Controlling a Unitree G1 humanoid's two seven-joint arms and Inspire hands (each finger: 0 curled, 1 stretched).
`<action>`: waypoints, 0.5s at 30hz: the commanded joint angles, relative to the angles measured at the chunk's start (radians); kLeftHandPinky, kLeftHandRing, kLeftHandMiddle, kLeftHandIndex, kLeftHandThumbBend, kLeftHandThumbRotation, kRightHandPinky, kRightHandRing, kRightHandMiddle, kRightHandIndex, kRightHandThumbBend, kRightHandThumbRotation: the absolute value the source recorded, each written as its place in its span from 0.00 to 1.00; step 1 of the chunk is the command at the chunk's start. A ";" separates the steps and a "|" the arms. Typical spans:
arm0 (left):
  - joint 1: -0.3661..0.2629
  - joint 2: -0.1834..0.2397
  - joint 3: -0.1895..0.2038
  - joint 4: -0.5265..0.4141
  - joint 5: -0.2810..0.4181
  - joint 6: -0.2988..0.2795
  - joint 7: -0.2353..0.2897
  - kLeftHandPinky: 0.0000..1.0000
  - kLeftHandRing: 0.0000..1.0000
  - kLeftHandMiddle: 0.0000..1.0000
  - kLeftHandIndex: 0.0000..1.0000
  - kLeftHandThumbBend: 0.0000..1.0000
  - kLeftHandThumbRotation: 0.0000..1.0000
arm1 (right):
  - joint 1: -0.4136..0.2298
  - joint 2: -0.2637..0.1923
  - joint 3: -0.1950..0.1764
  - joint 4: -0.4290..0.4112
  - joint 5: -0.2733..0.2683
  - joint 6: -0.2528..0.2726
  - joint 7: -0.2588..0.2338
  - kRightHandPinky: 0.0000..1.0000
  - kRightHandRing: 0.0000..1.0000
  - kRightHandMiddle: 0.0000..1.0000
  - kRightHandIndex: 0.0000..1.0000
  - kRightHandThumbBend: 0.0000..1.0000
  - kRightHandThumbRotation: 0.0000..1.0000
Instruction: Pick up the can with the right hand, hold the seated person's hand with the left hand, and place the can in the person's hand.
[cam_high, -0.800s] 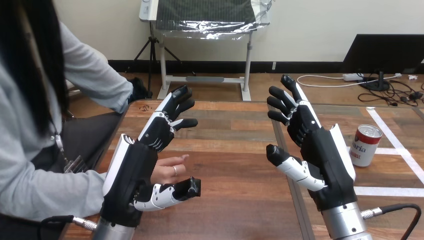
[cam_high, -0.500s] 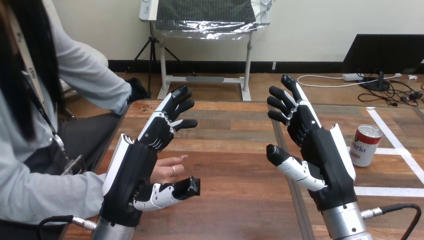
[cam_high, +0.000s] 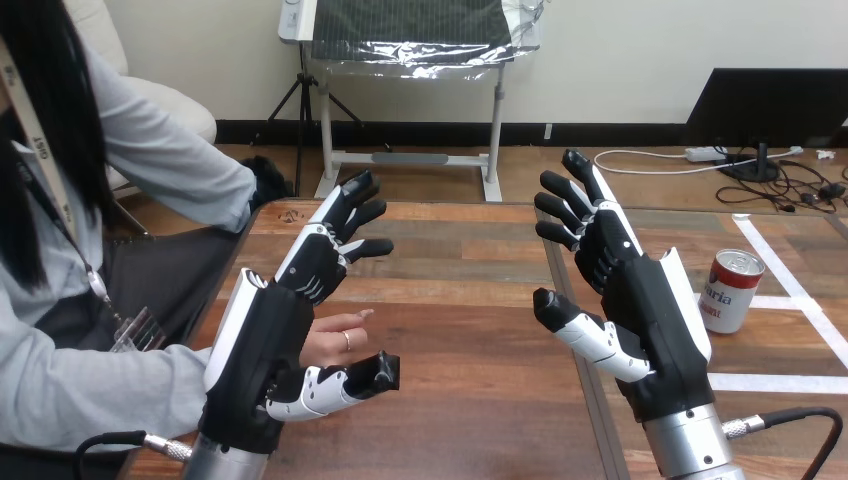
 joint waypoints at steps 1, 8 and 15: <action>-0.031 -0.008 0.016 -0.033 -0.001 0.006 0.003 0.78 0.91 0.94 0.93 1.00 0.66 | -0.035 -0.006 -0.010 -0.031 0.007 -0.004 -0.006 0.86 0.90 0.93 0.98 1.00 0.68; -0.033 -0.014 0.018 -0.031 -0.001 0.005 0.002 0.79 0.91 0.94 0.93 1.00 0.66 | -0.039 -0.008 -0.013 -0.024 0.008 -0.009 -0.006 0.85 0.90 0.92 0.97 1.00 0.67; -0.038 -0.017 0.018 -0.022 -0.010 0.001 -0.008 0.79 0.91 0.94 0.94 1.00 0.66 | -0.045 -0.013 -0.015 -0.020 0.016 -0.007 0.000 0.85 0.90 0.92 0.97 1.00 0.67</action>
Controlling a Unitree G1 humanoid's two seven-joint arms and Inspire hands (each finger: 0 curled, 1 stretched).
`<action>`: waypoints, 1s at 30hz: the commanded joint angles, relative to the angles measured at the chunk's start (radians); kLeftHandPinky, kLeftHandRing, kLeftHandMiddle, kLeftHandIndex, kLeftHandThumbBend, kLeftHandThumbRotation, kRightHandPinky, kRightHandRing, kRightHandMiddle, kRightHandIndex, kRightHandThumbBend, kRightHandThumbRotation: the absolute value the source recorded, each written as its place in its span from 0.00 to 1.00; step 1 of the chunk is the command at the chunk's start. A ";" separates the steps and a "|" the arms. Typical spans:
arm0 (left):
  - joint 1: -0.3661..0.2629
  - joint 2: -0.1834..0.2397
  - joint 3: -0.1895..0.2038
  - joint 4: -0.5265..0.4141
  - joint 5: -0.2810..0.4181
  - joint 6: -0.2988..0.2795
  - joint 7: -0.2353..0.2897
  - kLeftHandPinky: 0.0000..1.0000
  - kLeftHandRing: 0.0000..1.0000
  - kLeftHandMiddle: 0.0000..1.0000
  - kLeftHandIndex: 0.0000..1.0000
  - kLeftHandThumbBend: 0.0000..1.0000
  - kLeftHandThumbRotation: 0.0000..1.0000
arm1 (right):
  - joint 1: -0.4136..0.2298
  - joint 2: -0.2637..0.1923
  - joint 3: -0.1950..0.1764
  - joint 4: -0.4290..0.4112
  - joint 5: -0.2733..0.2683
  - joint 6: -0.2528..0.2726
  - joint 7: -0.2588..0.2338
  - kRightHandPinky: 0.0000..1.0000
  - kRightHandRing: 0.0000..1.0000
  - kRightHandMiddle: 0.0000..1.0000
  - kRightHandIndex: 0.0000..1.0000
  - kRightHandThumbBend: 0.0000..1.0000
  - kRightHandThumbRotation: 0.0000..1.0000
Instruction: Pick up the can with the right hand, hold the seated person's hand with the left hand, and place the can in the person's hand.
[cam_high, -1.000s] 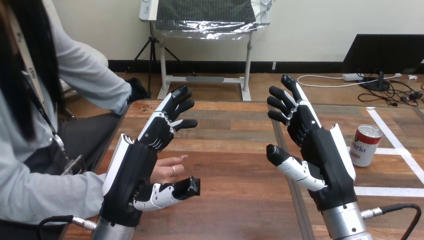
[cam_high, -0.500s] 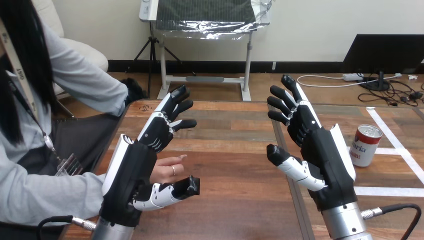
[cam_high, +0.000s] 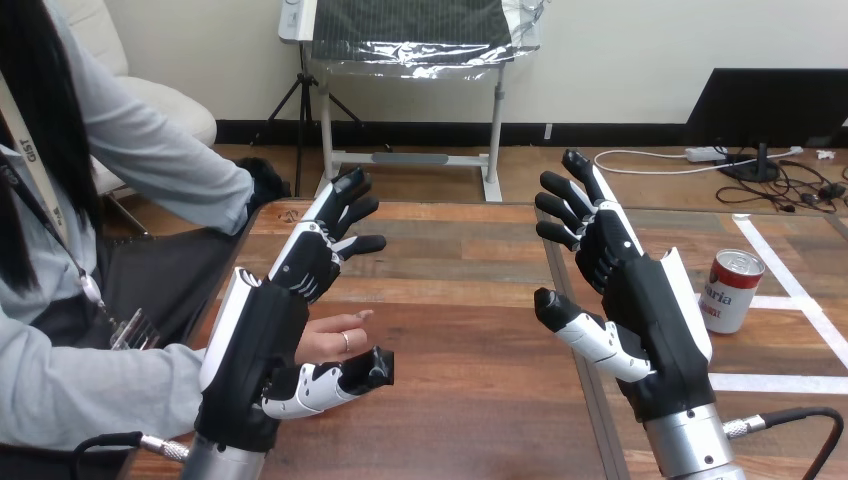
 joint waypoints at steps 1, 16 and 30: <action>-0.038 -0.010 0.003 -0.022 -0.011 0.000 -0.008 0.79 0.91 0.94 0.94 1.00 0.66 | -0.047 -0.012 -0.015 -0.018 0.015 -0.008 0.001 0.85 0.90 0.93 0.97 1.00 0.67; -0.042 -0.016 0.015 -0.021 -0.001 0.004 -0.007 0.81 0.92 0.95 0.94 1.00 0.66 | -0.075 -0.031 -0.037 0.004 0.016 -0.017 -0.001 0.84 0.90 0.93 0.97 1.00 0.66; -0.047 -0.019 0.026 -0.014 0.007 -0.002 -0.002 0.80 0.91 0.94 0.93 1.00 0.67 | -0.099 -0.049 -0.065 0.012 0.020 -0.026 -0.001 0.83 0.89 0.92 0.97 1.00 0.66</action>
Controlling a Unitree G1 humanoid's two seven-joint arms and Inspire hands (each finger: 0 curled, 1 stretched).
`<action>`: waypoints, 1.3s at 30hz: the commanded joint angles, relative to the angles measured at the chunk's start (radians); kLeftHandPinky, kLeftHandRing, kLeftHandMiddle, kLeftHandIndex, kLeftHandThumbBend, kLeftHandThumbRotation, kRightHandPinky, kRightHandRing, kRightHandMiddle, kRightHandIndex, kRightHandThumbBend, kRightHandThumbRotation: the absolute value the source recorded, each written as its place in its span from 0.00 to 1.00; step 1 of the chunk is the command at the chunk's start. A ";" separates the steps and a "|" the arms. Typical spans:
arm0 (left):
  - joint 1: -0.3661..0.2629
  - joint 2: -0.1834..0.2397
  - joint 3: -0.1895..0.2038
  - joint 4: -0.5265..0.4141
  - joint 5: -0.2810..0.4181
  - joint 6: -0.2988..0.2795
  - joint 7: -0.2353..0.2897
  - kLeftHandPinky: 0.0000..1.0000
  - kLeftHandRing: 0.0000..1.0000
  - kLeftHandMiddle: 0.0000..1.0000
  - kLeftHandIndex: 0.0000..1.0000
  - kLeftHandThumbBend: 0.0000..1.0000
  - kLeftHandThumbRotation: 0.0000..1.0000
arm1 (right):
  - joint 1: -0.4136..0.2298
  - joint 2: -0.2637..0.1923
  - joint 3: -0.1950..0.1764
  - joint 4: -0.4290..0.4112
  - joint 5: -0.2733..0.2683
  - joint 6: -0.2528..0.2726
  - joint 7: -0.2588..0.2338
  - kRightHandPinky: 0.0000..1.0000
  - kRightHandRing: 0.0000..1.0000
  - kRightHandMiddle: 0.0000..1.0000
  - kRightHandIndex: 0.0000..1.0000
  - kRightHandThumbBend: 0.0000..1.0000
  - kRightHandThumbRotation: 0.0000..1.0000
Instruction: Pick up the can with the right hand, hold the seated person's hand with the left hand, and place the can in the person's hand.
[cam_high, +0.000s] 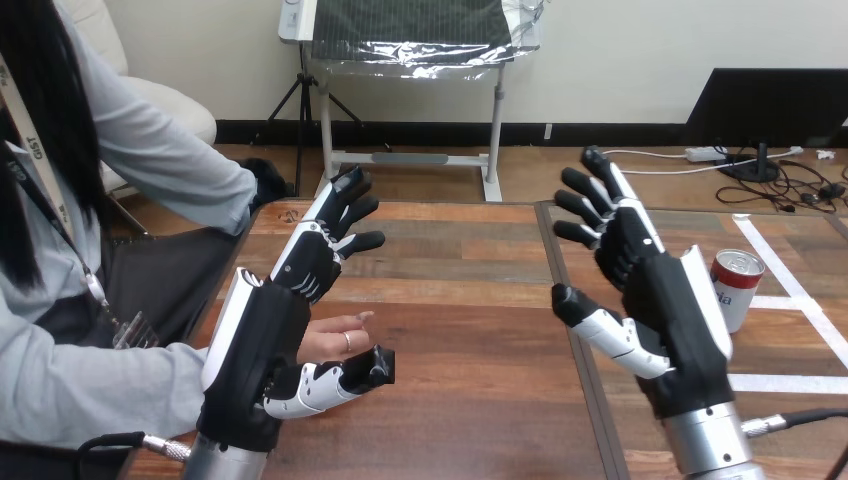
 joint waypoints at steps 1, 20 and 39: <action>-0.048 -0.009 0.017 -0.012 0.005 -0.010 0.009 0.80 0.91 0.94 0.93 1.00 0.67 | -0.095 -0.023 -0.024 0.003 0.016 -0.025 -0.005 0.83 0.89 0.92 0.97 1.00 0.65; -0.057 -0.006 0.026 -0.004 0.012 -0.017 0.014 0.79 0.90 0.93 0.93 1.00 0.67 | -0.113 -0.040 -0.061 -0.013 -0.012 -0.007 -0.052 0.81 0.89 0.90 0.97 1.00 0.65; -0.060 -0.001 0.022 -0.012 -0.002 -0.007 0.001 0.79 0.91 0.94 0.93 1.00 0.67 | -0.181 -0.106 -0.123 0.057 -0.025 -0.024 -0.106 0.83 0.89 0.91 0.96 1.00 0.65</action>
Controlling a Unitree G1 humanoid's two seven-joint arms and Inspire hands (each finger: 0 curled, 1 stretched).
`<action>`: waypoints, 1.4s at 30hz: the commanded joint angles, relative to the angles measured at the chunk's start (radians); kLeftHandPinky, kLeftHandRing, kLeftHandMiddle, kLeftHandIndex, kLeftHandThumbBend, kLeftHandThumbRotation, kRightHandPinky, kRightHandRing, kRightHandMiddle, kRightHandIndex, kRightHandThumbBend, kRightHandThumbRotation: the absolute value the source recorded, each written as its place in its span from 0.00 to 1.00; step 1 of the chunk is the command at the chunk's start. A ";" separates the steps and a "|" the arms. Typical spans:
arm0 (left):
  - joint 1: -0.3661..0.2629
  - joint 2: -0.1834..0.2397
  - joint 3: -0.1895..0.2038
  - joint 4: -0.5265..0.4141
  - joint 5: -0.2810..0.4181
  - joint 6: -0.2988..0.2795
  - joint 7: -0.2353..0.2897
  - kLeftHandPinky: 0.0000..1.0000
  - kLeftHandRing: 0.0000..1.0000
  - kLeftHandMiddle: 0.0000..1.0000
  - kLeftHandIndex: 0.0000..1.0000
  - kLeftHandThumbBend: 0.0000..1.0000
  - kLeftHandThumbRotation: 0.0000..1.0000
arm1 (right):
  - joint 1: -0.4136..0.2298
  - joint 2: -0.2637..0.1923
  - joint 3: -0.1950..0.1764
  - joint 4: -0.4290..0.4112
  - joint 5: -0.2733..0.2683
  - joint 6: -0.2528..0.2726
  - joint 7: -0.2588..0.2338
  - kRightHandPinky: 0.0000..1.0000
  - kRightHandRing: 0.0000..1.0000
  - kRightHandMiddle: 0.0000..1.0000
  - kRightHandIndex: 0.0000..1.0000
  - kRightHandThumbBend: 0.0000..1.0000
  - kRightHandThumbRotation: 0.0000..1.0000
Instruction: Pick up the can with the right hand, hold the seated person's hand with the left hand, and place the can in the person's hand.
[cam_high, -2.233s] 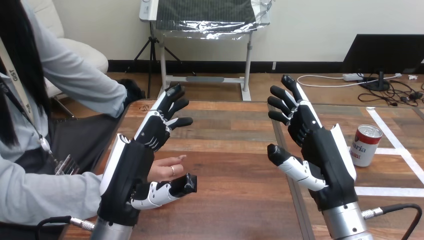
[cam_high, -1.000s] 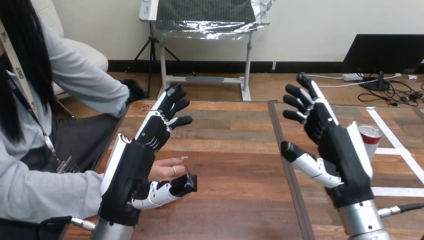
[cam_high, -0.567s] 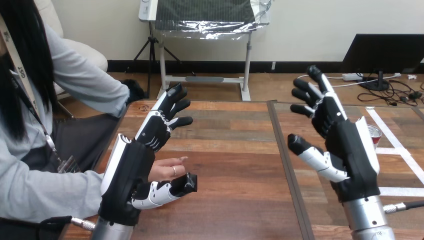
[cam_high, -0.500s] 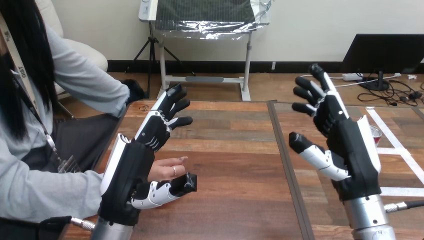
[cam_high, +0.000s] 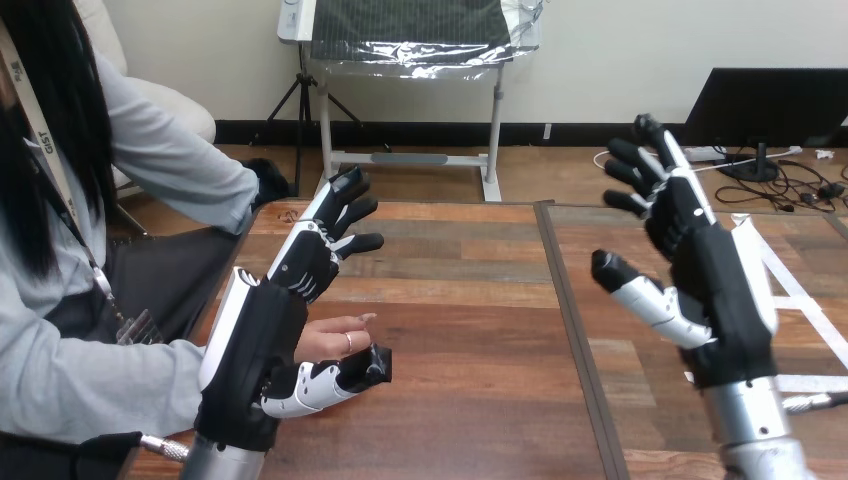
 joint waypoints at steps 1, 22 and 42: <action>-0.059 -0.002 0.015 -0.012 -0.002 -0.007 0.002 0.79 0.91 0.94 0.93 1.00 0.67 | -0.111 -0.048 -0.055 0.024 -0.012 -0.020 -0.049 0.83 0.89 0.91 0.96 1.00 0.65; -0.065 -0.006 0.022 0.001 -0.003 -0.016 -0.001 0.79 0.90 0.93 0.92 1.00 0.66 | -0.241 -0.148 -0.130 0.187 -0.006 0.012 -0.123 0.86 0.90 0.90 0.95 1.00 0.67; -0.059 -0.004 0.029 -0.012 0.005 -0.014 -0.002 0.78 0.90 0.93 0.92 1.00 0.68 | -0.370 -0.248 -0.154 0.384 -0.012 0.009 -0.152 0.87 0.91 0.90 0.96 1.00 0.64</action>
